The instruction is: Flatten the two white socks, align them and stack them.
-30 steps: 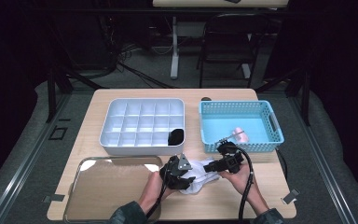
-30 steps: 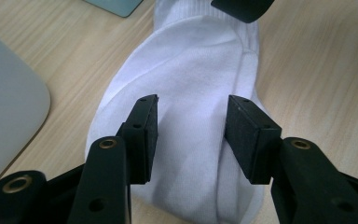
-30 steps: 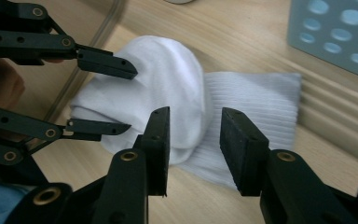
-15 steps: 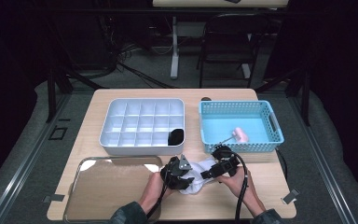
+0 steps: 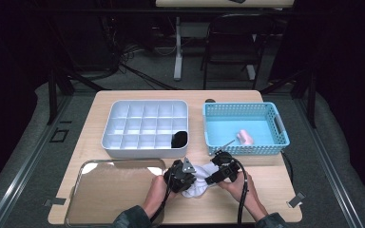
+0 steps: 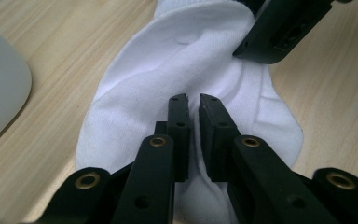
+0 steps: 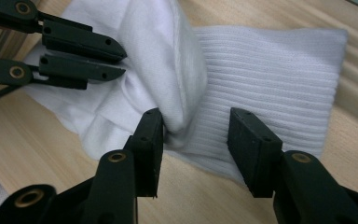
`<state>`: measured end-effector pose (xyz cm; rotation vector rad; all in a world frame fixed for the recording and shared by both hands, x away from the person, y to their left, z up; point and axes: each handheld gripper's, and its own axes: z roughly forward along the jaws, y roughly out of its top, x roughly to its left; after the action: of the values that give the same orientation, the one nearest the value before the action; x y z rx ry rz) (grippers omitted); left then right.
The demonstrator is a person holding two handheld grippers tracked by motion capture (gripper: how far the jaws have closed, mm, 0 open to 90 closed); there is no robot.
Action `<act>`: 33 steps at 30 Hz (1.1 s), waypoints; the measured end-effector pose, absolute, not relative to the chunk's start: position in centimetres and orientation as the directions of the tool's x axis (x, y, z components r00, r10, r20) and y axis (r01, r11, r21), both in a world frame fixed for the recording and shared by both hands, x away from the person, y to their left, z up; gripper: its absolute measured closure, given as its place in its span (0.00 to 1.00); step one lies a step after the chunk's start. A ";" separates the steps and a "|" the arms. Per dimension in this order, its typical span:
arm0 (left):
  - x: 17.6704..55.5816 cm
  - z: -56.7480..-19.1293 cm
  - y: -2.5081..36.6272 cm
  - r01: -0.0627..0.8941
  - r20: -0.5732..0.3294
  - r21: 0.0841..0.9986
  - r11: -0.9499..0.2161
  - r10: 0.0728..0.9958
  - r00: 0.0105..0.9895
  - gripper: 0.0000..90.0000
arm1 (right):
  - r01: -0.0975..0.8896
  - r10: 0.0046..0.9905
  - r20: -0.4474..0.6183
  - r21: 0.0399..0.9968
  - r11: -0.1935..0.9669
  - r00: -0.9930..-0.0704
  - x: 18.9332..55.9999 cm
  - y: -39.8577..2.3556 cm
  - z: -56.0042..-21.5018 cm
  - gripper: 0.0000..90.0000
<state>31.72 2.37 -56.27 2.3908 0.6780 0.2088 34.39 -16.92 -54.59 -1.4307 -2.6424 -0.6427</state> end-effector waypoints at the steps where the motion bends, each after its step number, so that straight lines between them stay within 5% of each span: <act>1: 31.8 -56.3 2.4 0.424 -0.028 0.626 -0.654 0.524 0.851 0.95 | 0.812 0.784 0.250 0.323 0.486 -0.568 34.4 -16.9 -54.6 0.65; 14: 31.9 -55.8 2.9 0.443 -0.051 0.649 -0.619 0.545 0.837 0.98 | 0.806 0.778 0.243 0.316 0.500 -0.579 34.4 -16.9 -54.7 0.85; 16: 31.9 -55.8 3.0 0.443 -0.050 0.652 -0.616 0.548 0.835 0.98 | 0.808 0.782 0.241 0.318 0.496 -0.575 34.4 -17.0 -54.7 0.83; 21: 31.8 -55.5 3.1 0.444 -0.052 0.660 -0.606 0.553 0.832 0.98 | 0.811 0.797 0.223 0.344 0.474 -0.561 34.5 -17.3 -54.1 0.54; 28: 31.9 -55.4 3.4 0.451 -0.053 0.668 -0.592 0.566 0.823 0.98 | 0.812 0.801 0.218 0.340 0.473 -0.558 34.7 -17.5 -54.3 0.52; 33: 32.0 -55.2 3.8 0.454 -0.053 0.671 -0.586 0.573 0.818 0.98 | 0.818 0.809 0.217 0.346 0.460 -0.547 34.8 -17.7 -54.5 0.60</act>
<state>32.00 3.77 -55.17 2.2956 0.7503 0.2195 34.85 -17.65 -54.51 -1.4846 -2.6655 -0.6510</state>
